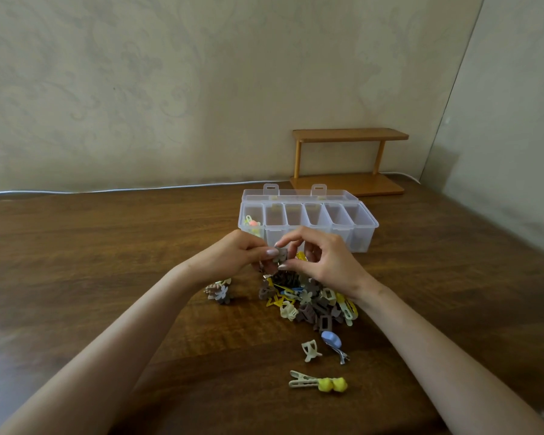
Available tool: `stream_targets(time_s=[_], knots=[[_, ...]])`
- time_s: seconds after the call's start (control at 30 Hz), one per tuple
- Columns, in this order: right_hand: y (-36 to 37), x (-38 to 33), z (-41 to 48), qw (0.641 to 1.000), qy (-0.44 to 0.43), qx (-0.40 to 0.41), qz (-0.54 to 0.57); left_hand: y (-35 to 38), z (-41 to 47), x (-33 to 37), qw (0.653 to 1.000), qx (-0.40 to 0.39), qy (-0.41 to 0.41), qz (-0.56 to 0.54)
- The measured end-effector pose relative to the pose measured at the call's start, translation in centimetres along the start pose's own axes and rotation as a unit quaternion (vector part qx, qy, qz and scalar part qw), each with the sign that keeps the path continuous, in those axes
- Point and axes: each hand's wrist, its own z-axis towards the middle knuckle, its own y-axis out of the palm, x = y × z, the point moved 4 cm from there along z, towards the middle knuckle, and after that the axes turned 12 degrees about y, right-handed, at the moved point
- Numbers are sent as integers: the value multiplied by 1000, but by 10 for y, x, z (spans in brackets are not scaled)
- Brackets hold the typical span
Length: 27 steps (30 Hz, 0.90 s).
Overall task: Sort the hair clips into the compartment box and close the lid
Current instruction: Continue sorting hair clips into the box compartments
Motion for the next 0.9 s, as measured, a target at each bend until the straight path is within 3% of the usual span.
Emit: stream_targets(time_s=[0.27, 0.37, 0.5, 0.6, 0.67, 0.8, 0.9], knots=[[-1, -3, -1, 1000, 18, 5, 19, -1, -1, 0, 999, 41, 9, 30], [-10, -1, -1, 998, 39, 41, -8, -13, -4, -2, 994, 31, 4, 104], [-53, 13, -1, 977, 77, 198, -15, -37, -10, -13, 983, 28, -4, 181], [-91, 33, -6, 934, 125, 324, -87, -44, -15, -18, 986, -1, -17, 167], [-104, 48, -7, 908, 158, 363, -139, -43, -17, -20, 987, -41, -36, 150], [-105, 71, -4, 904, 205, 319, -198, -39, -19, -27, 986, -95, -52, 126], [-104, 71, -4, 912, 208, 320, -149, -41, -19, -31, 988, -98, -42, 110]])
